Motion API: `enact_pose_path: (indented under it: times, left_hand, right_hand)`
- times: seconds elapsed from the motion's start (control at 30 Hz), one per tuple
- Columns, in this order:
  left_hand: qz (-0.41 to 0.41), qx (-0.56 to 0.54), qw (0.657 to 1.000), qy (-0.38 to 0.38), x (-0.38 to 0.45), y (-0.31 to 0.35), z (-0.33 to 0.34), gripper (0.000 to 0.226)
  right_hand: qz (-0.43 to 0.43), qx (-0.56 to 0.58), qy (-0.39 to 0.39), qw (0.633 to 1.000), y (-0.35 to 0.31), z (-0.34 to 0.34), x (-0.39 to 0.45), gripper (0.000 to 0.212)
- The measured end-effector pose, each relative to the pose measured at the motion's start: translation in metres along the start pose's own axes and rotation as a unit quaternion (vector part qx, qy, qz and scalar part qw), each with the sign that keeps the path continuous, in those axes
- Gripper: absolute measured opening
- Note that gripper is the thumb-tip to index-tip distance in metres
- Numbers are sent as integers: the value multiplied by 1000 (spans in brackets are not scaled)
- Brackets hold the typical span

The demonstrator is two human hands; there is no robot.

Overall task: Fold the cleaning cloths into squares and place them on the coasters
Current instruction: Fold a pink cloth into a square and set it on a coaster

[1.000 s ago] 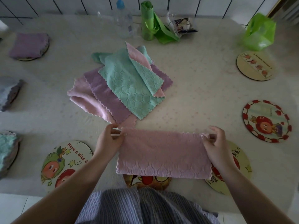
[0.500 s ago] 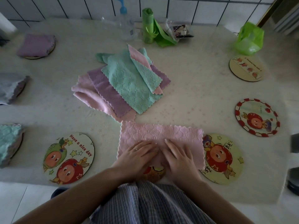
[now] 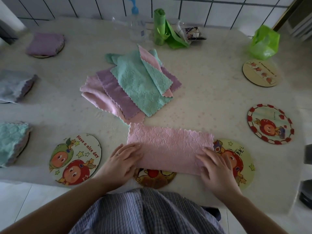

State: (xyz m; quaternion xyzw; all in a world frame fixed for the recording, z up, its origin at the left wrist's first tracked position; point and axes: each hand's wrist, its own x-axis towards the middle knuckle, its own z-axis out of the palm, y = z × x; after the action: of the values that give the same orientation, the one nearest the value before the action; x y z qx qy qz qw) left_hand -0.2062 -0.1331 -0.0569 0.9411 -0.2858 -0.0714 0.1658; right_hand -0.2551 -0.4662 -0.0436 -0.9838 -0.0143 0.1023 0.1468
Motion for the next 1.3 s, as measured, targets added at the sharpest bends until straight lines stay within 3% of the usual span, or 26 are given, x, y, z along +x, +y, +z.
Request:
enact_pose_path:
  times: [0.17, 0.33, 0.63, 0.77, 0.93, 1.07, 1.17, 1.3]
  left_hand:
    - [85, -27, 996, -9, 18, 38, -10, 25]
    - [127, -58, 989, -56, 38, 68, 5, 27]
    - [68, -93, 993, -39, 41, 72, 14, 13]
    - [68, -78, 994, -43, 45, 75, 10, 15]
    - [82, -54, 994, -40, 48, 78, 4, 25]
    - [108, -34, 994, 5, 45, 77, -10, 30]
    - [79, -45, 994, 60, 37, 67, -25, 33]
    - [-45, -139, 981, 126, 29, 59, -41, 21]
  right_hand:
    - [-8, 63, 15, 998, -32, -15, 46, 46]
    - [-32, 47, -30, 998, -68, -18, 110, 42]
    - [-4, -56, -86, 995, -73, -16, 144, 14]
    - [-30, 3, -102, 994, -66, -22, 138, 20]
    - [-2, 120, -132, 984, -55, -40, 127, 25]
    - [-9, 154, -95, 983, -50, -54, 117, 19]
    - [-2, 208, -71, 975, -48, -70, 102, 10]
    - [5, 276, -62, 959, -51, -82, 78, 12]
